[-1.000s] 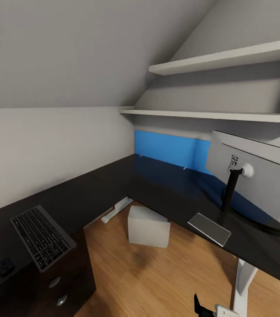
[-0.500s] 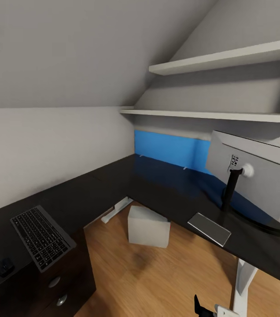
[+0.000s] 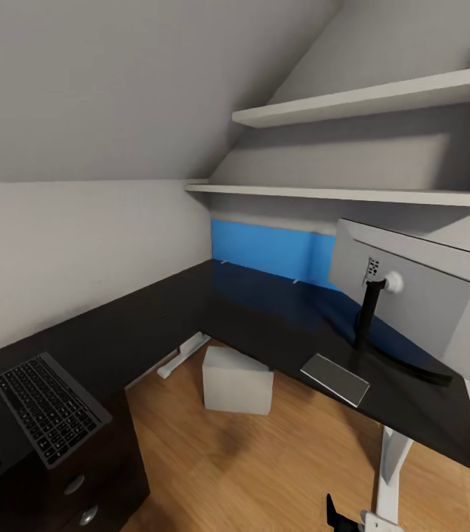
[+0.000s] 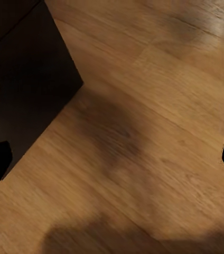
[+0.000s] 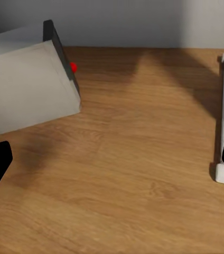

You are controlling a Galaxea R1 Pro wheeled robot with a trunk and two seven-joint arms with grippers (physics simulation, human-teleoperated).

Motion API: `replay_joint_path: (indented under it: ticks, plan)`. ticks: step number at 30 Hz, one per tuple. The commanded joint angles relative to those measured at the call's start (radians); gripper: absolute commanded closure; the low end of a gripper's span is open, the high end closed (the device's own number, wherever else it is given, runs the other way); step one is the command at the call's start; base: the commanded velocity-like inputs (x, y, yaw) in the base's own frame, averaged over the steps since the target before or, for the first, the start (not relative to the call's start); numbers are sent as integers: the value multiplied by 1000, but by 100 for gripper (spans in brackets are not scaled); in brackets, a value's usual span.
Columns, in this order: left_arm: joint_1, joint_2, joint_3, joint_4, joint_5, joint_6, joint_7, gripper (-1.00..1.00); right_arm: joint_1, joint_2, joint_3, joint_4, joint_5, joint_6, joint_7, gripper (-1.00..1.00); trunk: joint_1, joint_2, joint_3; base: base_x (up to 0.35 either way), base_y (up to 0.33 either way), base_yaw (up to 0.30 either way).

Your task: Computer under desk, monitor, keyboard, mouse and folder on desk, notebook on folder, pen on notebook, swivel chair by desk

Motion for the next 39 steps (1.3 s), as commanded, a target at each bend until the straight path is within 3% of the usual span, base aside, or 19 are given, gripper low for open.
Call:
replay_joint_path:
  ticks: [1, 19, 32, 39]
  plan:
    - [-1, 1, -9, 0, 9, -4, 6, -100, -1, 0, -3, 1, -9, -2, 10, -100, 0, -1, -1, 0, 0, -250]
    - [-1, 1, -9, 0, 9, -4, 6, -100, -1, 0, -2, 3, -9, 0, 10, -100, 0, -1, 0, 0, 0, -258]
    - [-1, 3, -6, 0, 10, -2, 6, -100, -1, -1, -4, -1, -10, 0, 10, -100, 0, -1, 0, 0, 0, -29]
    - [-1, -24, -7, 34, 9, -11, 11, -100, 28, -3, -3, 39, -15, 0, 2, -100, 0, -1, 0, 0, 0, 0]
